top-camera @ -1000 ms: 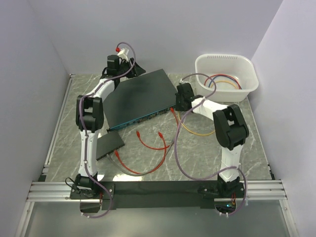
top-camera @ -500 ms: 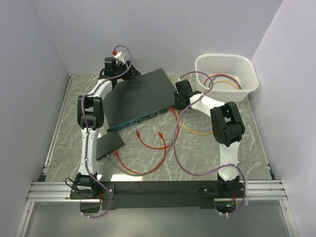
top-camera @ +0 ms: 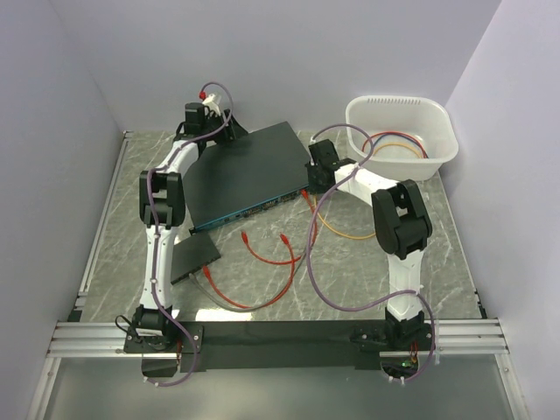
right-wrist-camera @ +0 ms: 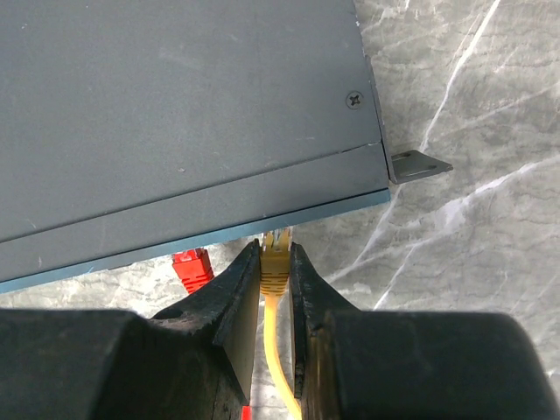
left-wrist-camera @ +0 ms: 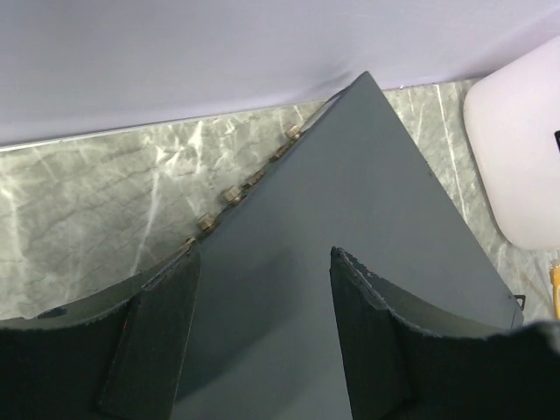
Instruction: Insert the plug into the switch port
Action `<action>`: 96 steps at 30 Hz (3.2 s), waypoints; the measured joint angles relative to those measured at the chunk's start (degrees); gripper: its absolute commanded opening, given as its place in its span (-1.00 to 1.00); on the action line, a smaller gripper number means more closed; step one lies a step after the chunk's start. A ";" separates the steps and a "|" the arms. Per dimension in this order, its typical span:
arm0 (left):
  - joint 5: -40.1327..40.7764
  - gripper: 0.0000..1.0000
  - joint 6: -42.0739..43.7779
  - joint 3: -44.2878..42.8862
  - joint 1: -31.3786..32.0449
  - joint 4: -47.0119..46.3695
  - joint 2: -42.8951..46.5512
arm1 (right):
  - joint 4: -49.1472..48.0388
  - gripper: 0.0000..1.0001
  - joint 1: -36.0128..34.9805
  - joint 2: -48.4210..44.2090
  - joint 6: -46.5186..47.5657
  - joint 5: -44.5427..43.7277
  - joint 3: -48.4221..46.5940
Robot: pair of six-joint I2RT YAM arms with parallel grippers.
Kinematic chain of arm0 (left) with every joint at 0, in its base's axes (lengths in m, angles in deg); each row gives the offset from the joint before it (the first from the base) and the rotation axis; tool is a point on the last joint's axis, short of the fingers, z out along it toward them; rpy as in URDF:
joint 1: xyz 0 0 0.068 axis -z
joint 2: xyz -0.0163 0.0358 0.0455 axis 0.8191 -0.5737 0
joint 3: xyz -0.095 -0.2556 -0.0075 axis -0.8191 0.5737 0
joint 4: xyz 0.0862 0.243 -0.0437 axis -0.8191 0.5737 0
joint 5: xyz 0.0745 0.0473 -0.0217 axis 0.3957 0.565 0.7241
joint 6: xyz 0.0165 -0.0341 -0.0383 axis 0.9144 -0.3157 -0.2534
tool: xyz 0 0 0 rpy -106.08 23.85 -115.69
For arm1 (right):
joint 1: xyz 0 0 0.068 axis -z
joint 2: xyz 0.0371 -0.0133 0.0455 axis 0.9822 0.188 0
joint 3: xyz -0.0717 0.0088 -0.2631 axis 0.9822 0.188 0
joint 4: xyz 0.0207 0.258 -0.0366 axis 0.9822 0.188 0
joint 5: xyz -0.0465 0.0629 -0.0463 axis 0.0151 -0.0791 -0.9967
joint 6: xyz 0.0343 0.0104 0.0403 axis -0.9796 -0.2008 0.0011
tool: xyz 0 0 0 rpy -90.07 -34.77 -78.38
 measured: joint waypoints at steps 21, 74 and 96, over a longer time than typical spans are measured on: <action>-1.64 0.44 0.39 -1.07 -0.85 -0.20 -1.44 | 3.19 -1.00 -1.73 1.64 7.10 -4.20 -3.17; -8.37 0.30 0.17 -3.96 -2.67 -4.04 -5.29 | -14.25 0.12 2.89 -13.88 3.10 9.05 4.79; -4.83 0.62 -9.64 33.59 -5.16 -16.37 24.74 | -14.53 0.13 -13.29 -37.31 -0.70 -0.07 25.86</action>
